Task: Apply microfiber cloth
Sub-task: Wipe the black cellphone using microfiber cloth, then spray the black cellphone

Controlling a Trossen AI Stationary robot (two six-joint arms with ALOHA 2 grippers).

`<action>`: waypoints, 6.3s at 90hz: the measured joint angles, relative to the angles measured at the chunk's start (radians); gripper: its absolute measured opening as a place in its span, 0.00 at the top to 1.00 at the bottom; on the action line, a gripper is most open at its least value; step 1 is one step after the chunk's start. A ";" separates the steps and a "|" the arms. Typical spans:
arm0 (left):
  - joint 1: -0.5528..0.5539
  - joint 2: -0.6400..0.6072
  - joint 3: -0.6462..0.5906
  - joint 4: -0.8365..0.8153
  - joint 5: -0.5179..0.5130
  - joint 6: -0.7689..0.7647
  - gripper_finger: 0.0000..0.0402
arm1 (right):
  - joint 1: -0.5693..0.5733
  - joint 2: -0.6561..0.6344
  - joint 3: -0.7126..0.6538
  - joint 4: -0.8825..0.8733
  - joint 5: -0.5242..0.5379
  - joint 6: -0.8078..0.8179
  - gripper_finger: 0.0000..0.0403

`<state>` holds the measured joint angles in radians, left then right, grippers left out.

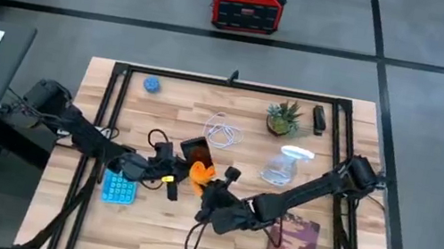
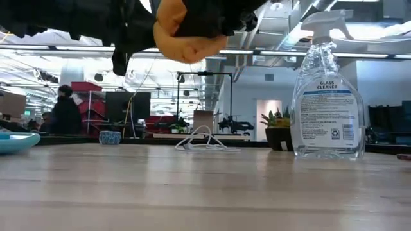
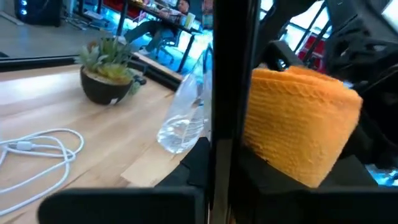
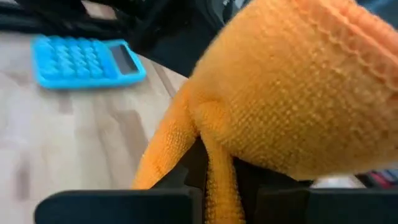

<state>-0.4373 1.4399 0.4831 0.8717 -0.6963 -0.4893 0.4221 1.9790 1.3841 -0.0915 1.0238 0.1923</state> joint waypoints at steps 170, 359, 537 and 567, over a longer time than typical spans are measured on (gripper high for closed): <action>-0.010 0.001 0.000 -0.067 0.073 0.046 0.97 | -0.048 -0.114 0.001 0.412 0.056 -0.532 0.95; -0.011 0.001 0.002 -0.115 0.094 0.039 0.97 | 0.019 -0.073 -0.005 -0.509 -0.400 0.174 0.95; -0.018 -0.083 0.014 -0.124 0.362 0.071 0.97 | 0.026 -0.174 -0.099 -0.446 -0.556 -0.088 0.60; -0.068 -0.132 0.015 -0.191 0.379 0.066 0.97 | -0.002 -0.234 -0.098 -0.239 -0.473 -0.329 0.63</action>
<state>-0.5049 1.3079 0.4984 0.6807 -0.3176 -0.4236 0.4199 1.7447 1.2858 -0.3301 0.5507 -0.1368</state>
